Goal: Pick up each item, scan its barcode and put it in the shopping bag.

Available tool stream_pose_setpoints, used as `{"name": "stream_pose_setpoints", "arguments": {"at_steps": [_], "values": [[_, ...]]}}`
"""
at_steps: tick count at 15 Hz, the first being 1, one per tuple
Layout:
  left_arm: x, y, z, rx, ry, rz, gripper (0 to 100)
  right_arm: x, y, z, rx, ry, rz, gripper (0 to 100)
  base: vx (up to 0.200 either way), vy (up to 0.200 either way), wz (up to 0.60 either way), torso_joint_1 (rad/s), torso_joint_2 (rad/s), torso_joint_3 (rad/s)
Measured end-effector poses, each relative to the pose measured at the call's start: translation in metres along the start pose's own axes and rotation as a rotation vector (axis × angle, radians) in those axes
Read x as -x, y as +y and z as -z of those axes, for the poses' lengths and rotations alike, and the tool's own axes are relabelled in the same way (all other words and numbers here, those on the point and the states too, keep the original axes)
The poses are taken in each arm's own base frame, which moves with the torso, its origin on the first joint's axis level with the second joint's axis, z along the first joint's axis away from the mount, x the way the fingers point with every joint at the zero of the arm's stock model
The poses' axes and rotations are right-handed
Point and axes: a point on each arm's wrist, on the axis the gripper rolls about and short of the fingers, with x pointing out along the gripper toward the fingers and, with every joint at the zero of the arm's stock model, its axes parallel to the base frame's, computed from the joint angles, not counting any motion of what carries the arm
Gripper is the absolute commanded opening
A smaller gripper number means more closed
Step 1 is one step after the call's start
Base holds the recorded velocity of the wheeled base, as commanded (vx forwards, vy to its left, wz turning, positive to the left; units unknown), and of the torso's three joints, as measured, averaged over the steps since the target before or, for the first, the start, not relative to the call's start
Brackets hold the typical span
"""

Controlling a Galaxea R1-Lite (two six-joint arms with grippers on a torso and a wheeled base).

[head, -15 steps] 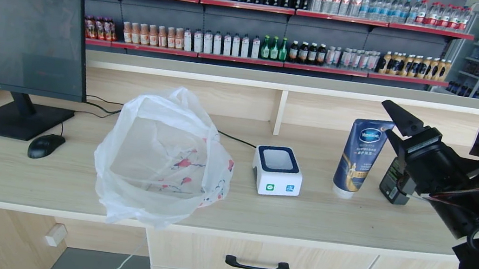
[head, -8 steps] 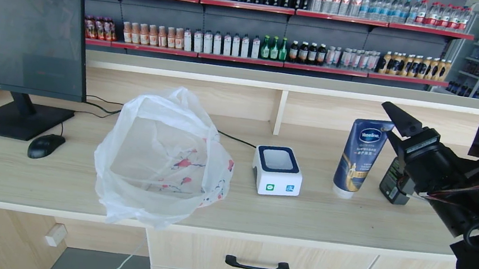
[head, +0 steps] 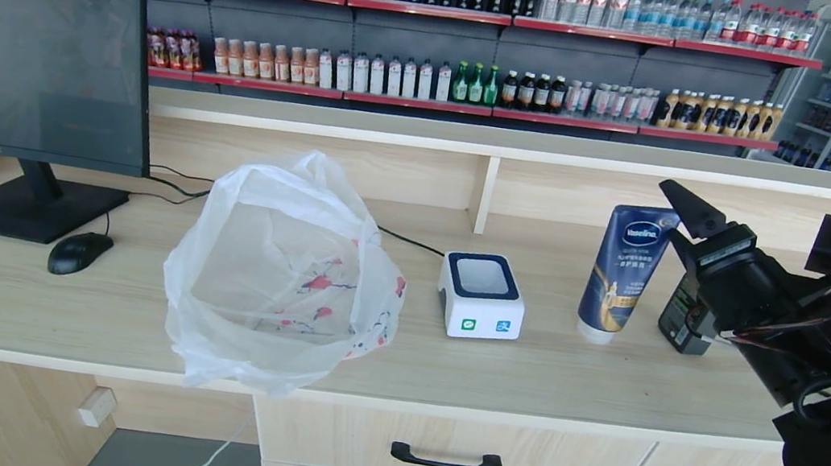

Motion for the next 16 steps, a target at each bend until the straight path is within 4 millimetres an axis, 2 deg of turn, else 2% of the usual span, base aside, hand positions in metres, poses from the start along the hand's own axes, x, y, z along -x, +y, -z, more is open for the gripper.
{"name": "stream_pose_setpoints", "arguments": {"at_steps": [5, 16], "values": [[0.0, 0.0, 0.0, 0.0, 0.0, -0.001, 100, -0.002, -0.006, -0.004, 0.007, -0.015, 0.013, 100, 0.0, 0.0, 0.0, 0.0, 0.0, 0.0], [0.0, 0.0, 0.0, 0.0, 0.001, -0.001, 100, -0.006, -0.018, 0.001, 0.007, -0.003, 0.043, 100, 0.0, 0.0, 0.0, 0.0, 0.0, 0.0]]}}
